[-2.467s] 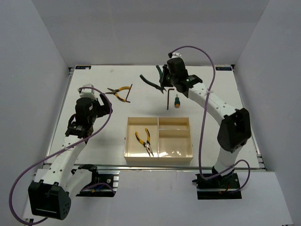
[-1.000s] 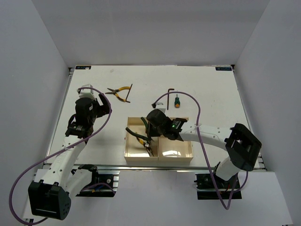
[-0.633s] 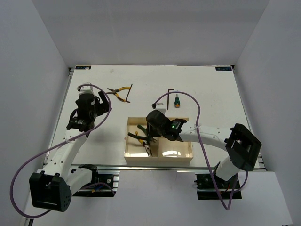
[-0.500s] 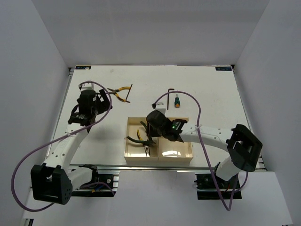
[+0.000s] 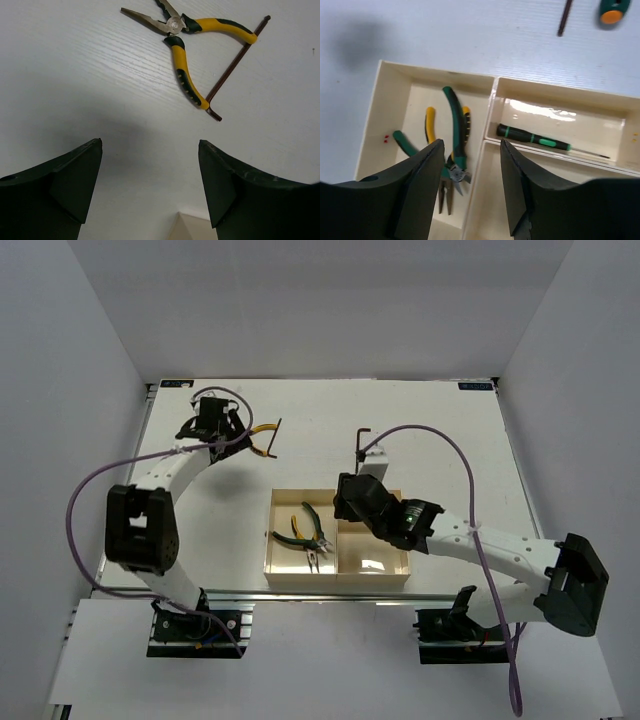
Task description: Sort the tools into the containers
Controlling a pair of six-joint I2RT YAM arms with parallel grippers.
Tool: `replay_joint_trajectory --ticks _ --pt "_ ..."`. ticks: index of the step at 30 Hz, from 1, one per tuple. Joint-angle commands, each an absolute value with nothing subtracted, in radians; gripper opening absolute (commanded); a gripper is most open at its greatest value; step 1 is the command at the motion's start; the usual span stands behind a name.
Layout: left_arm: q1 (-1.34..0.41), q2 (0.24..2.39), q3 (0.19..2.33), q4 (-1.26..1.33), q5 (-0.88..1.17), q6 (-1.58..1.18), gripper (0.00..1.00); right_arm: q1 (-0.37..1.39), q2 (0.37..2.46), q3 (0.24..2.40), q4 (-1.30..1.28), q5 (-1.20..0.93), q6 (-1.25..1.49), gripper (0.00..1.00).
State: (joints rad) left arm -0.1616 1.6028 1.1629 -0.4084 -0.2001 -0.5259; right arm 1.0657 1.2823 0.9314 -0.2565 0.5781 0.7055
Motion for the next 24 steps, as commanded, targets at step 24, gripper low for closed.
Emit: replay_joint_trajectory --ticks 24 --pt "-0.176 2.207 1.697 -0.557 -0.236 -0.641 0.71 0.770 1.178 0.842 -0.219 0.485 0.503 0.62"
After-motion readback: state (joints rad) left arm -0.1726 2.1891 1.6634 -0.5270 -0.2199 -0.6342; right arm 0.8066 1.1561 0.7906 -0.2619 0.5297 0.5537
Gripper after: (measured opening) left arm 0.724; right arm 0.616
